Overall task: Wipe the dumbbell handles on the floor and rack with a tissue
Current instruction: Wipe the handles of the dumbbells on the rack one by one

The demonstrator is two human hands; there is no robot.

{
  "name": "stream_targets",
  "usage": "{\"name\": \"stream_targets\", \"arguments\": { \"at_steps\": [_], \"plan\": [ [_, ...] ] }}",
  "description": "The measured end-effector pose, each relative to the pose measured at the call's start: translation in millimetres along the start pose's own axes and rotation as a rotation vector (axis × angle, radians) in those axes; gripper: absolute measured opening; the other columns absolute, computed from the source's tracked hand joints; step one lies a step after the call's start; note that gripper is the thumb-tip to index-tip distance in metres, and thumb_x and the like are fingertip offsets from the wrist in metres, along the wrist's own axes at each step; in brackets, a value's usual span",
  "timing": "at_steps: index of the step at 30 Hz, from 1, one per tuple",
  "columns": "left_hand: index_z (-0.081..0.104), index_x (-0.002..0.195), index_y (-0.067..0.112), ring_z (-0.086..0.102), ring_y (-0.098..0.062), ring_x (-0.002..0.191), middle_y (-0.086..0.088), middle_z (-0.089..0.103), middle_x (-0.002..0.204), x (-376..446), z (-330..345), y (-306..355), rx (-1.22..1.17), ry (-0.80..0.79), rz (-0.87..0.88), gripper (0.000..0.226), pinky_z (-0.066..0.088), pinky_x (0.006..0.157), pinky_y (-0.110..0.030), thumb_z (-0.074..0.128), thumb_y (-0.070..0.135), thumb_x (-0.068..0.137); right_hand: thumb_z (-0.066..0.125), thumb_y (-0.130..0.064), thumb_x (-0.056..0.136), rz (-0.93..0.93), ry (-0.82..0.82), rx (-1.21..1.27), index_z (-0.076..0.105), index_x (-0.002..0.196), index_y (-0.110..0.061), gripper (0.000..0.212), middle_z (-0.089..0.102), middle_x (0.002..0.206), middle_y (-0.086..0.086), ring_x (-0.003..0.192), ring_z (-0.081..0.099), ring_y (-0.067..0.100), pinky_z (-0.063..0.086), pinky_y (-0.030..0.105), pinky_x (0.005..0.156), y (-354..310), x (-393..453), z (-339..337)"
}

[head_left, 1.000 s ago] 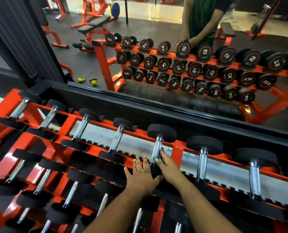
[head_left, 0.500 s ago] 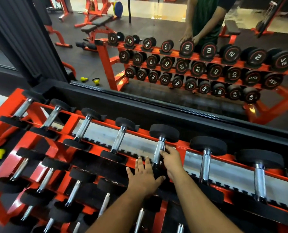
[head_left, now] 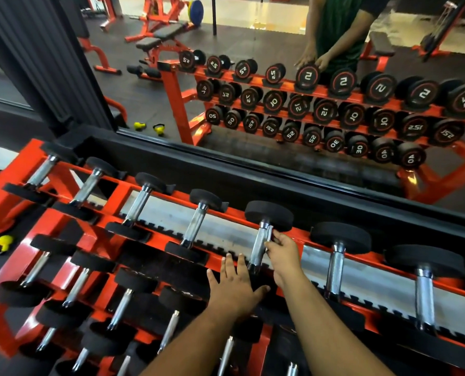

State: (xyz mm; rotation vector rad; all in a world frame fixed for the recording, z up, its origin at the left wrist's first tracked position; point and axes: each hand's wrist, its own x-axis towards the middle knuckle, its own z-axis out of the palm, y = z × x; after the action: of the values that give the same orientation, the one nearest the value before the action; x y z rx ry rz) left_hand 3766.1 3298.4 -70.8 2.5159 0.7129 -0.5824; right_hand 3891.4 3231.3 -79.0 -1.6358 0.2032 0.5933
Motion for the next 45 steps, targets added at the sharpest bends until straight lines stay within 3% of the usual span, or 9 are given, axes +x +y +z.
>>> {"name": "stream_targets", "arguments": {
  "at_steps": [3,6,9,13,16,20,29,37,45],
  "plan": [
    [-0.014,0.159,0.018,-0.017,-0.026,0.154,-0.015,-0.015,0.167,1,0,1,-0.004,-0.001,0.001,0.099,-0.010,0.120,-0.062,0.035,0.073,0.095,0.051,0.001,0.099,0.028,-0.106,-0.132,0.062,0.133,-0.015,0.040,0.070,0.114,-0.005,0.096,0.063,0.005,0.048,0.019,0.074,3,-22,-9],
    [-0.013,0.160,0.017,-0.015,-0.027,0.155,-0.016,-0.014,0.168,3,3,0,-0.012,0.002,0.000,0.100,-0.010,0.120,-0.061,0.036,0.074,0.093,0.048,0.006,0.096,0.088,-0.164,-0.177,0.069,0.118,-0.019,0.040,0.076,0.099,-0.002,0.095,0.071,0.016,0.058,0.029,0.082,13,-25,-14],
    [-0.014,0.160,0.017,-0.015,-0.027,0.155,-0.017,-0.015,0.167,2,4,-1,0.001,0.005,-0.001,0.100,-0.010,0.120,-0.061,0.035,0.074,0.094,0.047,0.002,0.097,0.105,-0.126,-0.085,0.070,0.115,-0.016,0.034,0.075,0.104,0.006,0.099,0.069,0.023,0.057,0.037,0.087,7,-14,-6],
    [-0.014,0.160,0.016,-0.016,-0.027,0.155,-0.017,-0.015,0.167,1,0,0,0.014,-0.003,0.002,0.099,-0.010,0.120,-0.061,0.034,0.074,0.095,0.047,-0.003,0.101,0.086,-0.064,0.084,0.065,0.120,-0.020,0.031,0.067,0.112,0.001,0.104,0.062,0.019,0.049,0.031,0.081,-2,-6,6],
    [-0.015,0.159,0.016,-0.018,-0.027,0.154,-0.017,-0.015,0.167,1,0,0,0.020,-0.009,0.003,0.099,-0.009,0.121,-0.061,0.033,0.073,0.095,0.048,-0.004,0.100,0.072,-0.165,-0.097,0.066,0.126,-0.018,0.035,0.073,0.112,0.001,0.107,0.067,0.020,0.053,0.039,0.097,10,-12,-6],
    [-0.013,0.160,0.016,-0.017,-0.027,0.154,-0.016,-0.013,0.168,0,1,1,0.014,0.005,0.009,0.098,-0.008,0.121,-0.061,0.033,0.074,0.095,0.059,-0.013,0.097,0.082,-0.282,-0.256,0.071,0.117,-0.022,0.025,0.077,0.101,-0.002,0.102,0.071,0.018,0.055,0.042,0.097,18,-26,-17],
    [-0.015,0.159,0.017,-0.017,-0.027,0.154,-0.016,-0.015,0.167,0,-1,2,0.033,-0.013,-0.001,0.098,-0.008,0.121,-0.062,0.031,0.075,0.095,0.060,-0.022,0.099,0.044,-0.090,0.039,0.064,0.122,-0.021,0.024,0.068,0.115,0.004,0.107,0.062,0.022,0.050,0.044,0.099,-4,-11,9],
    [-0.010,0.160,0.016,-0.014,-0.027,0.155,-0.016,-0.010,0.168,0,2,0,0.022,0.026,0.007,0.098,-0.006,0.122,-0.060,0.032,0.075,0.094,0.061,-0.020,0.097,0.019,-0.289,-0.492,0.069,0.108,-0.018,0.014,0.074,0.101,0.003,0.094,0.069,0.016,0.056,0.035,0.083,9,-29,-13],
    [-0.012,0.160,0.017,-0.014,-0.026,0.155,-0.017,-0.011,0.168,2,4,0,0.033,0.021,0.002,0.099,-0.007,0.122,-0.060,0.033,0.075,0.094,0.064,-0.023,0.094,0.148,-0.062,0.178,0.069,0.114,-0.011,0.024,0.072,0.108,0.012,0.099,0.066,0.026,0.050,0.043,0.094,-5,6,8]
  ]
}}
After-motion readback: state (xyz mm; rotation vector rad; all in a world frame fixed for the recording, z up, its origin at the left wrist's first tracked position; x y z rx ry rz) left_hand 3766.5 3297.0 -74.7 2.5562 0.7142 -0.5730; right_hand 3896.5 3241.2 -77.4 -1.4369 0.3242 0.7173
